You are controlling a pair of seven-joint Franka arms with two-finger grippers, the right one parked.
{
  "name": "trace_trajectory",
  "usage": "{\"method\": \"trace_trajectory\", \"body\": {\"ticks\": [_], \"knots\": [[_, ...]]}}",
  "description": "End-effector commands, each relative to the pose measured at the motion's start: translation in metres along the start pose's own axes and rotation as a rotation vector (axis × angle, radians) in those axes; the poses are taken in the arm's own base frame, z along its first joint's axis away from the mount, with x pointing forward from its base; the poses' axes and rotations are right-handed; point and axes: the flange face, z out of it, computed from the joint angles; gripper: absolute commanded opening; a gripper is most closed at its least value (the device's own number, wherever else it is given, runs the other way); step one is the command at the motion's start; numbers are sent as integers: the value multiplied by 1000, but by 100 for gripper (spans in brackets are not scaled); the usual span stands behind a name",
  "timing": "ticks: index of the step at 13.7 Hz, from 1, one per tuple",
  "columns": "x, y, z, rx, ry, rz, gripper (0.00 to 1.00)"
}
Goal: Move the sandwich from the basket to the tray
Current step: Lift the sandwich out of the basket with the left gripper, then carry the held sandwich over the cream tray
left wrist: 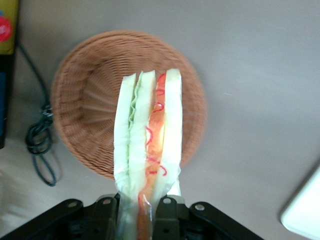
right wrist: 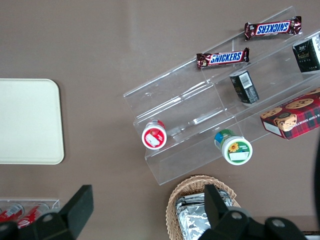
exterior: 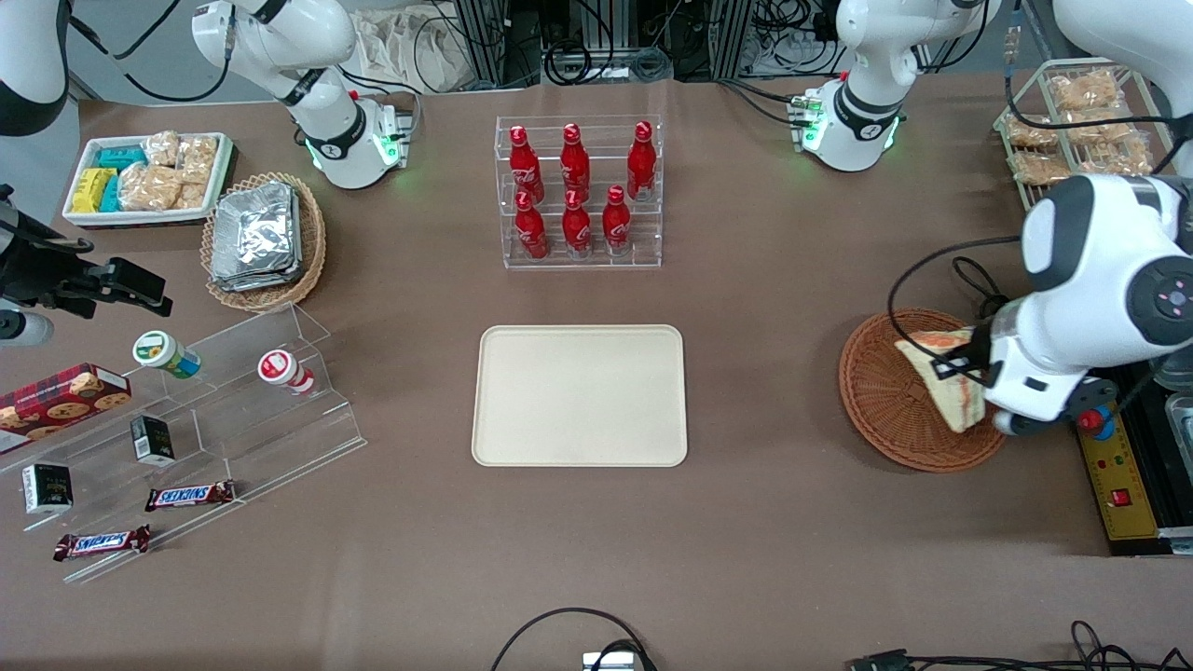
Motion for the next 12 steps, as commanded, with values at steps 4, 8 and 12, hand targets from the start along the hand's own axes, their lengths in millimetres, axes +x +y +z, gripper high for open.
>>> {"method": "trace_trajectory", "body": {"ticks": [4,8,12], "knots": [[-11,109,-21,-139,-11,87,0],[-21,178,11,-202,16,85,0],[-39,238,52,-252,26,148,0]]}}
